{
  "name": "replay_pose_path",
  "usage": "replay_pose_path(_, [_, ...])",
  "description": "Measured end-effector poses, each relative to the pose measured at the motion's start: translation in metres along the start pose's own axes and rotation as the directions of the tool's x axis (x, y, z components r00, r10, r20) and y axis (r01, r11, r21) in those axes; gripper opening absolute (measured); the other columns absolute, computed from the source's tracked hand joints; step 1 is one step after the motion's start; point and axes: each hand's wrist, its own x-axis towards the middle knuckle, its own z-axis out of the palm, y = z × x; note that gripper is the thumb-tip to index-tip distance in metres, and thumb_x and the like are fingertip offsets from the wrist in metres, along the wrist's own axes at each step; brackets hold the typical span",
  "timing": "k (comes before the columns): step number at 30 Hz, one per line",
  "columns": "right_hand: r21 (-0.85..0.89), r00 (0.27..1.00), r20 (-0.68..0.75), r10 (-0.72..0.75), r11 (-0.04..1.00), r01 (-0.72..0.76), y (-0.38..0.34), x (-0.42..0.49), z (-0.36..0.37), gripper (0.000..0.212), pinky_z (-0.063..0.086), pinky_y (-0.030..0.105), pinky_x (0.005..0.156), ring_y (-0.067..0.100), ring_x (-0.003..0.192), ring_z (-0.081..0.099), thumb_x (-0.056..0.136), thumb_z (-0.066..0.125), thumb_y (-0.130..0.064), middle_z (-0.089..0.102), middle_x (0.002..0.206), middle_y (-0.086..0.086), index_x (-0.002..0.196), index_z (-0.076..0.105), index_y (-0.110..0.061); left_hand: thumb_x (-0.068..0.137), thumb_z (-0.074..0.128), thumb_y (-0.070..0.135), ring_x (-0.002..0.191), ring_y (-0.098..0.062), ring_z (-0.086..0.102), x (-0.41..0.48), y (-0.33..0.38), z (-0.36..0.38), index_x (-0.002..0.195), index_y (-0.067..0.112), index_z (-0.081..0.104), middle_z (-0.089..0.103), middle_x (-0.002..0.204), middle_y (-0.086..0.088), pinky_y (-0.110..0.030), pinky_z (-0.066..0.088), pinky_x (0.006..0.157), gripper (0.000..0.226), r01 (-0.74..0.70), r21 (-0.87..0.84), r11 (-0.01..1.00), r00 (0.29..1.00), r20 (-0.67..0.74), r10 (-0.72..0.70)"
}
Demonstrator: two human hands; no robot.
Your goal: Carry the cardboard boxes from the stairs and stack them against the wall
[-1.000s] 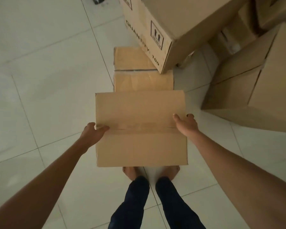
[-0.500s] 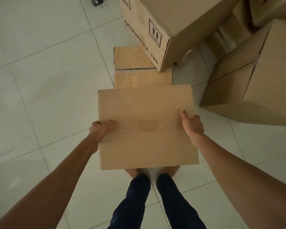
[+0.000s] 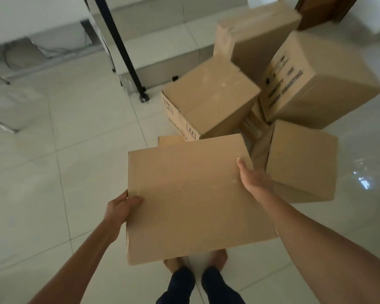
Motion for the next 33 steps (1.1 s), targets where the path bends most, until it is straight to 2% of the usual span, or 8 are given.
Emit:
replay_pose_path(6, [-0.025,0.991,-0.083,-0.104,0.994,0.102,-0.034,-0.064,-0.110,0.096,0.043,0.045,0.098,0.039,0.120,0.052,0.081,0.028,-0.083,0.055,0.133,0.019,0.129,0.056,-0.004,0.080,0.067,0.029,0.100,-0.017,0.064,-0.088,0.068,-0.008,0.112,0.037,0.069,0.069,0.110,0.006,-0.036,0.051,0.085,0.033,-0.176,-0.130,0.976,0.984,-0.002,0.177])
replay_pose_path(8, [-0.025,0.987,-0.111,-0.117,0.993,0.115,-0.039,-0.081,-0.142,0.097,0.043,0.045,0.098,0.038,0.120,0.052,0.081,0.024,-0.083,0.055,0.133,0.018,0.129,0.057,-0.005,0.080,0.065,0.033,0.100,-0.020,0.064,-0.109,0.093,-0.006,0.120,0.040,0.064,0.069,0.112,0.005,-0.038,0.054,0.082,0.041,-0.230,-0.156,0.960,0.972,0.003,0.234])
replay_pose_path(10, [-0.036,0.982,-0.128,-0.135,0.991,0.132,-0.042,-0.098,-0.171,0.099,0.043,0.046,0.099,0.037,0.121,0.052,0.080,0.019,-0.084,0.055,0.134,0.017,0.130,0.056,-0.007,0.081,0.062,0.035,0.100,-0.025,0.065,-0.126,0.117,-0.006,0.124,0.044,0.060,0.069,0.114,0.002,-0.039,0.055,0.082,0.044,-0.272,-0.170,0.947,0.958,0.048,0.283])
replay_pose_path(14, [0.000,0.963,-0.220,-0.155,0.987,0.159,-0.043,-0.131,-0.221,0.093,0.038,0.044,0.103,0.037,0.128,0.047,0.087,0.021,-0.078,0.049,0.141,0.019,0.139,0.047,-0.005,0.084,0.058,0.035,0.100,-0.034,0.066,-0.156,0.166,-0.005,0.117,0.048,0.062,0.071,0.110,-0.004,-0.045,0.056,0.081,0.035,-0.316,-0.217,0.924,0.914,0.193,0.358])
replay_pose_path(18, [0.024,0.950,-0.275,-0.145,0.987,0.158,-0.034,-0.165,-0.258,0.089,0.034,0.042,0.106,0.036,0.132,0.043,0.089,0.020,-0.076,0.044,0.145,0.018,0.143,0.043,-0.009,0.087,0.055,0.043,0.099,-0.038,0.065,-0.181,0.207,-0.004,0.124,0.046,0.054,0.067,0.113,-0.012,-0.047,0.057,0.076,0.037,-0.379,-0.190,0.906,0.854,0.306,0.421])
replay_pose_path(25, [0.215,0.904,-0.427,0.022,0.973,0.078,0.012,-0.217,-0.289,0.093,0.043,0.042,0.100,0.036,0.120,0.054,0.083,0.029,-0.081,0.055,0.132,0.018,0.133,0.052,-0.006,0.088,0.052,0.050,0.087,-0.037,0.067,-0.218,0.245,0.008,0.126,0.029,0.054,0.069,0.102,-0.020,-0.037,0.056,0.062,0.044,-0.435,-0.075,0.897,0.787,0.452,0.419])
replay_pose_path(28, [0.283,0.888,-0.451,0.082,0.957,0.055,0.036,-0.238,-0.298,0.092,0.042,0.041,0.098,0.036,0.120,0.054,0.083,0.031,-0.080,0.054,0.133,0.018,0.133,0.051,-0.005,0.087,0.057,0.044,0.082,-0.037,0.068,-0.227,0.252,0.018,0.126,0.023,0.054,0.070,0.101,-0.021,-0.041,0.057,0.062,0.044,-0.470,-0.031,0.882,0.747,0.519,0.416])
replay_pose_path(33, [0.374,0.856,-0.490,0.162,0.926,0.038,0.081,-0.271,-0.305,0.090,0.043,0.040,0.093,0.036,0.117,0.054,0.084,0.032,-0.078,0.056,0.131,0.016,0.133,0.051,-0.005,0.084,0.064,0.040,0.082,-0.037,0.070,-0.244,0.250,0.043,0.128,0.028,0.054,0.072,0.100,-0.017,-0.044,0.057,0.063,0.047,-0.531,0.006,0.847,0.698,0.570,0.434])
